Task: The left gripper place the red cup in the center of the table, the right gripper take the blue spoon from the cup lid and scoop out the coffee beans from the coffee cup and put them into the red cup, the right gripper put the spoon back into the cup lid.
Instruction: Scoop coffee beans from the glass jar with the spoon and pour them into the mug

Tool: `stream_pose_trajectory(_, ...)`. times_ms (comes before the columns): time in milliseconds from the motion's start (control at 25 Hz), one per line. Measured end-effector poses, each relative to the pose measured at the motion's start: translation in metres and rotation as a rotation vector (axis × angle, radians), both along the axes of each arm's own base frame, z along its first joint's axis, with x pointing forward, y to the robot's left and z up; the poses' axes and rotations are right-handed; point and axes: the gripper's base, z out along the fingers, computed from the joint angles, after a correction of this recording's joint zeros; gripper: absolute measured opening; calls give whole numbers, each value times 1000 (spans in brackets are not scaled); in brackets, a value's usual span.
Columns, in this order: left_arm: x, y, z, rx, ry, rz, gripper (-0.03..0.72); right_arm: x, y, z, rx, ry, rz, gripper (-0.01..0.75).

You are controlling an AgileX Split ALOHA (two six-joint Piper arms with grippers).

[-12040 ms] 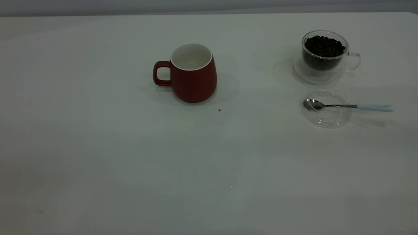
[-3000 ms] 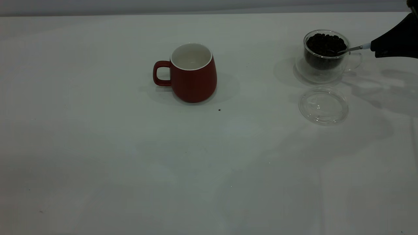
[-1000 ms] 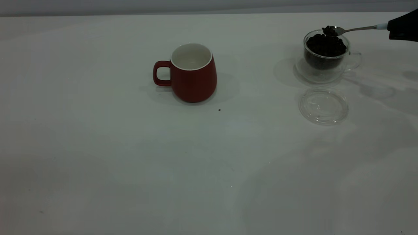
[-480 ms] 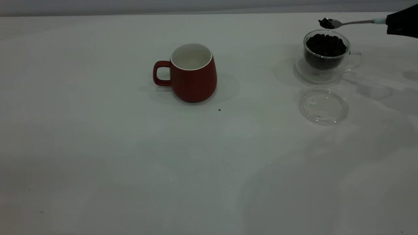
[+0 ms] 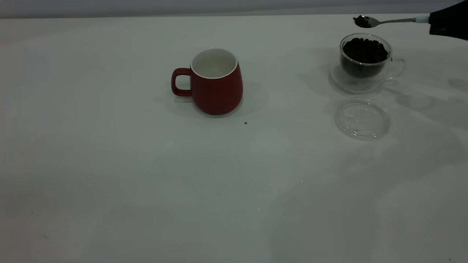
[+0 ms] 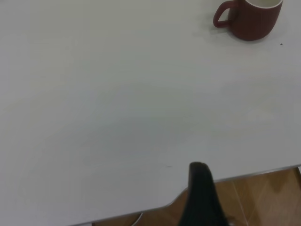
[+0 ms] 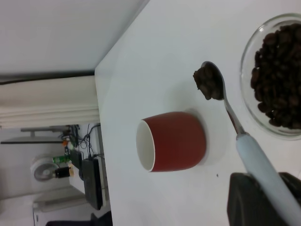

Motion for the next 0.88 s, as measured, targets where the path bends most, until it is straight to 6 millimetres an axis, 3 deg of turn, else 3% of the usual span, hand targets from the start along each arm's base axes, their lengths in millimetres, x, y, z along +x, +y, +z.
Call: stream_pose_trajectory(880,0,0,0,0,0,0,587,9,133,3,34,-19,233,110)
